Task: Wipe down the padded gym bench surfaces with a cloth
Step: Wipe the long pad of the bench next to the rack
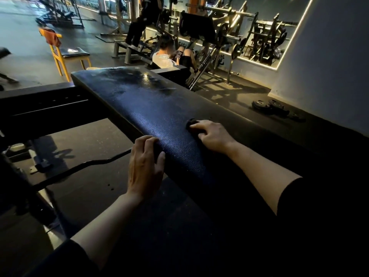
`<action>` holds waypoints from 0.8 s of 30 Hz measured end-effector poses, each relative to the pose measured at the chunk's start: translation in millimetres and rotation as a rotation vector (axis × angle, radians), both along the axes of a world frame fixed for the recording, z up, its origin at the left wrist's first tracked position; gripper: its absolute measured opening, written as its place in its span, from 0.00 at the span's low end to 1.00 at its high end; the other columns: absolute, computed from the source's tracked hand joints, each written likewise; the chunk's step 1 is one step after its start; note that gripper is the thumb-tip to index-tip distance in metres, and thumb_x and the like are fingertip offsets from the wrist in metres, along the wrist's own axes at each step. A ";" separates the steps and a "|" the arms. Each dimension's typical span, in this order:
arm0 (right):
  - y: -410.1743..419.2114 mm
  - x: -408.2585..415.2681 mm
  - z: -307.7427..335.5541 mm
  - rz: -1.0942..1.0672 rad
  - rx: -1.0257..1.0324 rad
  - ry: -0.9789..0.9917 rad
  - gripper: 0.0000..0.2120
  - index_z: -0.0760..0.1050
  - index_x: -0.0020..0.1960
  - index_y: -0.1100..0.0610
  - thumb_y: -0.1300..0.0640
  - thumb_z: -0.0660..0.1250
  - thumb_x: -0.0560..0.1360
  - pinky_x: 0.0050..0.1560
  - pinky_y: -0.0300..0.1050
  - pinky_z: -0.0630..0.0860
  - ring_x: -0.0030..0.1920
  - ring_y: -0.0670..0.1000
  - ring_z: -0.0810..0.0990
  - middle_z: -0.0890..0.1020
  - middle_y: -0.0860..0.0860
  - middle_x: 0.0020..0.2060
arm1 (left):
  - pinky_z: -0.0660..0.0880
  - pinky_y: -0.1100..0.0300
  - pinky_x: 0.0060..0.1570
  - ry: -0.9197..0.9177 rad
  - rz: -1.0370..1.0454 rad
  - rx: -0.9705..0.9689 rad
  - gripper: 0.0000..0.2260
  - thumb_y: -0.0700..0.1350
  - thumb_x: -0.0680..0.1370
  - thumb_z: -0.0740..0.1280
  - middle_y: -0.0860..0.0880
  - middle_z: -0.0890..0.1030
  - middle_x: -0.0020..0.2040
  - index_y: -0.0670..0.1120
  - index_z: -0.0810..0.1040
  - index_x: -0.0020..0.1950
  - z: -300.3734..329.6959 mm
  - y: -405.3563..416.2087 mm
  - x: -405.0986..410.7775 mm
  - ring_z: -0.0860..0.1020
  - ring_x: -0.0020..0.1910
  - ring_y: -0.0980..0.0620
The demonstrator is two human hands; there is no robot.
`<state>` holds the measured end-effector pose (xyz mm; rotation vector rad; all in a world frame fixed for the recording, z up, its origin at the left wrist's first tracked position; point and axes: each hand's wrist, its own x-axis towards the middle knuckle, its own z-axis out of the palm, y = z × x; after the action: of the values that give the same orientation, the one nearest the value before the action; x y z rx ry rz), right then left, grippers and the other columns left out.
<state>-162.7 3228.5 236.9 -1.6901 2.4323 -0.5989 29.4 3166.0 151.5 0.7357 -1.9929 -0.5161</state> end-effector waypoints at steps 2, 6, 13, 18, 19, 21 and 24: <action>5.2 37.7 -2.0 0.184 -0.030 -0.021 0.20 0.74 0.67 0.57 0.66 0.62 0.75 0.72 0.37 0.55 0.71 0.52 0.67 0.70 0.54 0.70 | 0.72 0.51 0.55 0.063 0.034 0.063 0.18 0.49 0.74 0.58 0.43 0.71 0.58 0.41 0.72 0.59 -1.3 7.5 -0.5 0.71 0.55 0.48; 55.7 76.0 -5.9 0.500 -0.036 0.085 0.21 0.73 0.68 0.55 0.65 0.62 0.76 0.74 0.39 0.54 0.73 0.50 0.63 0.67 0.51 0.73 | 0.72 0.48 0.54 0.165 0.035 0.098 0.19 0.45 0.72 0.56 0.41 0.71 0.57 0.39 0.71 0.60 -3.8 25.9 -0.4 0.71 0.55 0.46; 73.3 -24.5 16.4 -0.068 0.031 0.130 0.24 0.72 0.68 0.57 0.71 0.58 0.74 0.72 0.41 0.56 0.73 0.54 0.64 0.67 0.55 0.72 | 0.69 0.54 0.60 -0.018 -0.049 -0.030 0.20 0.47 0.74 0.58 0.44 0.72 0.61 0.41 0.72 0.63 -6.6 51.7 2.7 0.70 0.58 0.48; 48.9 5.1 17.5 0.128 0.040 -0.168 0.23 0.59 0.75 0.46 0.47 0.56 0.81 0.76 0.48 0.48 0.76 0.51 0.53 0.58 0.52 0.76 | 0.72 0.50 0.58 -0.033 -0.021 -0.038 0.20 0.48 0.75 0.58 0.42 0.73 0.59 0.39 0.72 0.62 0.3 50.1 5.7 0.71 0.57 0.47; 44.9 12.4 15.7 0.168 0.138 -0.184 0.23 0.59 0.75 0.43 0.44 0.55 0.81 0.76 0.51 0.46 0.76 0.51 0.51 0.57 0.51 0.77 | 0.73 0.49 0.57 -0.039 -0.017 -0.043 0.20 0.48 0.75 0.58 0.41 0.73 0.59 0.39 0.71 0.63 0.3 49.1 6.1 0.71 0.57 0.47; 42.1 18.1 10.6 0.202 0.227 -0.068 0.24 0.59 0.74 0.41 0.42 0.57 0.80 0.76 0.54 0.47 0.77 0.51 0.49 0.55 0.48 0.77 | 0.74 0.50 0.55 -0.049 -0.016 -0.054 0.19 0.49 0.75 0.58 0.41 0.72 0.59 0.40 0.70 0.63 -0.7 48.3 6.7 0.72 0.57 0.47; 44.8 25.4 -0.4 0.265 0.209 0.055 0.28 0.53 0.76 0.42 0.44 0.59 0.79 0.76 0.52 0.44 0.77 0.49 0.45 0.52 0.48 0.77 | 0.73 0.51 0.54 -0.047 -0.026 -0.065 0.19 0.49 0.76 0.58 0.42 0.72 0.59 0.41 0.70 0.64 -2.3 50.6 4.7 0.71 0.56 0.48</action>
<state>-137.3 3273.3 236.5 -1.9138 2.1618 -0.2574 34.1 3216.6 149.3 0.6890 -2.0556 -0.4510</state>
